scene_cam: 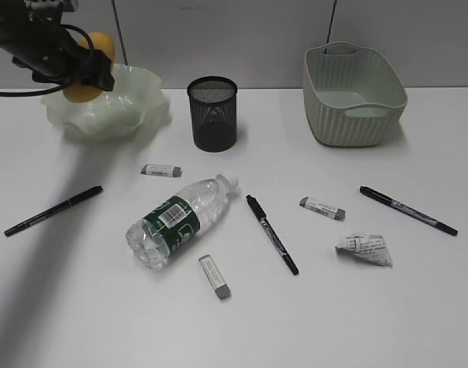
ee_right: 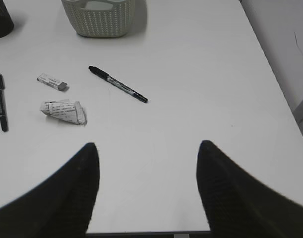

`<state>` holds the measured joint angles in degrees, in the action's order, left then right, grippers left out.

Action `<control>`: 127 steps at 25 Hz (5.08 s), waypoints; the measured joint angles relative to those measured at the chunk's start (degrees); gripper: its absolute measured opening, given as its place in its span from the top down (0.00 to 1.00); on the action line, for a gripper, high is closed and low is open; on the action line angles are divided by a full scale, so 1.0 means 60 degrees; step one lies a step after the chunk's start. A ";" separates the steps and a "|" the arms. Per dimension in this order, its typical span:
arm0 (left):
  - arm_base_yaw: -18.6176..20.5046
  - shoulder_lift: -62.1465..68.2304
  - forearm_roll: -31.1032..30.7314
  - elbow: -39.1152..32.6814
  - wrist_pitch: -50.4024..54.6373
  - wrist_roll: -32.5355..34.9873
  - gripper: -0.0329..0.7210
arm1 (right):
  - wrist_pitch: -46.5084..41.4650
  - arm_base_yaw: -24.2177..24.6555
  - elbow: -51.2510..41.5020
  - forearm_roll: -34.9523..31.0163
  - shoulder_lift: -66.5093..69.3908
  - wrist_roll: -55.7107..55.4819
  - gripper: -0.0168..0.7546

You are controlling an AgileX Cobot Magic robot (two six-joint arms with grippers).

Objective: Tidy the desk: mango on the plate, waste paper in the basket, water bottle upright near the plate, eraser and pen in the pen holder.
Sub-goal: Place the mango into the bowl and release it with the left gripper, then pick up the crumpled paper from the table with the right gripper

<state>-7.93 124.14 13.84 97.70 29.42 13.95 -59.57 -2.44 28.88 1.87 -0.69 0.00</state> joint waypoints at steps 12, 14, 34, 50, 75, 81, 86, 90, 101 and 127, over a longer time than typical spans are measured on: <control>0.0000 0.1250 0.0019 0.0313 -0.1334 0.0000 0.05 | 0.0000 0.0000 0.0000 0.0000 0.0000 0.0000 0.34; 0.0000 0.1230 0.0019 0.0313 -0.1292 0.0000 0.04 | 0.0000 0.0000 0.0000 0.0000 0.0000 0.0000 0.34; 0.0068 -0.2151 0.0012 0.0360 0.6115 -0.0230 0.29 | 0.0000 0.0000 0.0000 0.0000 0.0000 0.0000 0.34; 0.0068 -0.5843 0.0012 -0.3410 0.6406 -0.1042 0.31 | 0.0000 0.0000 0.0000 0.0000 0.0000 0.0000 0.34; 0.0068 -1.7211 0.0000 -1.0360 0.4807 -0.1052 0.34 | 0.0000 0.0000 0.0000 0.0000 0.0000 0.0000 0.34; 0.0068 -1.8888 -0.0700 -1.0360 0.5271 -0.1080 0.34 | 0.0000 0.0000 0.0000 0.0000 0.0065 0.0000 0.34; 0.0068 -1.9622 -0.0974 -1.0391 0.5462 -0.1135 0.34 | 0.0266 0.0000 0.0157 -0.0037 0.1252 0.0000 0.34; 0.0068 -1.9722 -0.0995 -1.0841 0.5484 -0.1299 0.34 | 0.1237 0.0000 0.0239 -0.0037 0.2930 -0.0363 0.34; 0.0068 -1.9722 -0.1005 -1.1215 0.5356 -0.1358 0.34 | 0.2279 0.0000 0.1260 -0.1382 0.8989 -0.0416 0.34; 0.0068 -1.9722 -0.1008 -1.1215 0.5356 -0.1361 0.34 | 0.4434 -0.3026 0.3240 -0.1940 1.5359 0.6011 0.20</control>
<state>-7.53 5.81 7.79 30.41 61.56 5.78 -32.97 -20.60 48.32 -9.77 91.46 36.07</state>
